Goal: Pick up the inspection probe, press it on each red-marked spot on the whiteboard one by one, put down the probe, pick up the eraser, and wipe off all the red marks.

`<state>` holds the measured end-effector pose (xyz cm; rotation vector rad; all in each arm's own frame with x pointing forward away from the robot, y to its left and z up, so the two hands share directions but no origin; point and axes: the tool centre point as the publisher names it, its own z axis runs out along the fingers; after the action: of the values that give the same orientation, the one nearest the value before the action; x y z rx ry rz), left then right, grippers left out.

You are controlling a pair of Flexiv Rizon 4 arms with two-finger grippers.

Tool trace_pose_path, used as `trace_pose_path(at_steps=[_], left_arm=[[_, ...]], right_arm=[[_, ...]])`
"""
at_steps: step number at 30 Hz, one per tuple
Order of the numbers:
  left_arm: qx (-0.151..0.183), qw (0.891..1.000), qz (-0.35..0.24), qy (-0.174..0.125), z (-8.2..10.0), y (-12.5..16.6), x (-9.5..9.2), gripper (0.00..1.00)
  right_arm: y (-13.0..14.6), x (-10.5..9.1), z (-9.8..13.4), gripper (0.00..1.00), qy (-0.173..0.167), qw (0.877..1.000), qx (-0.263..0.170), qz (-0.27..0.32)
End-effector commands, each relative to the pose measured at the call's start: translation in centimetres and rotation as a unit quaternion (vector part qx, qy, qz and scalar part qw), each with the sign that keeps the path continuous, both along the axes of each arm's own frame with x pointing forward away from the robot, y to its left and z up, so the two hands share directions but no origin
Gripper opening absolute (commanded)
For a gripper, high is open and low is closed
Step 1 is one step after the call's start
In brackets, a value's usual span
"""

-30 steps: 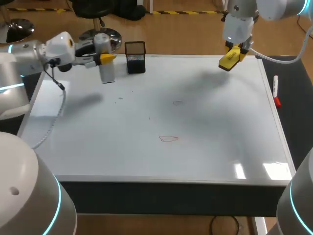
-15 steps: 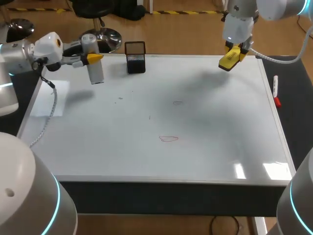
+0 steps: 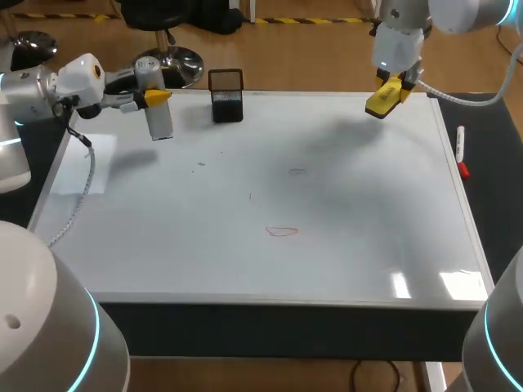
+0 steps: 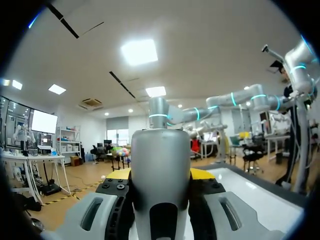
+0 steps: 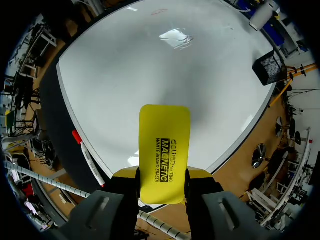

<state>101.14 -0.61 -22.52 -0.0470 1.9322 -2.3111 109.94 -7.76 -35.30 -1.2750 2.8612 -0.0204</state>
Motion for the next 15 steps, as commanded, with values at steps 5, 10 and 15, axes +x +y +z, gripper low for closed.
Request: trace_pose_path(at_steps=[5,10,15], left_arm=[[0.001,1.0,0.0,0.0,0.1,0.0,0.0,0.0],[0.001,1.0,0.0,0.0,0.1,0.0,0.0,0.0],[0.001,1.0,0.0,0.0,0.1,0.0,0.0,0.0]], right_arm=[[3.3,-2.3,0.0,0.0,0.014,0.997,-0.011,0.071],[6.9,-4.5,-0.3,0.0,0.018,0.993,-0.002,0.118],[10.7,-6.6,-0.2,0.0,0.012,0.988,0.015,0.155]])
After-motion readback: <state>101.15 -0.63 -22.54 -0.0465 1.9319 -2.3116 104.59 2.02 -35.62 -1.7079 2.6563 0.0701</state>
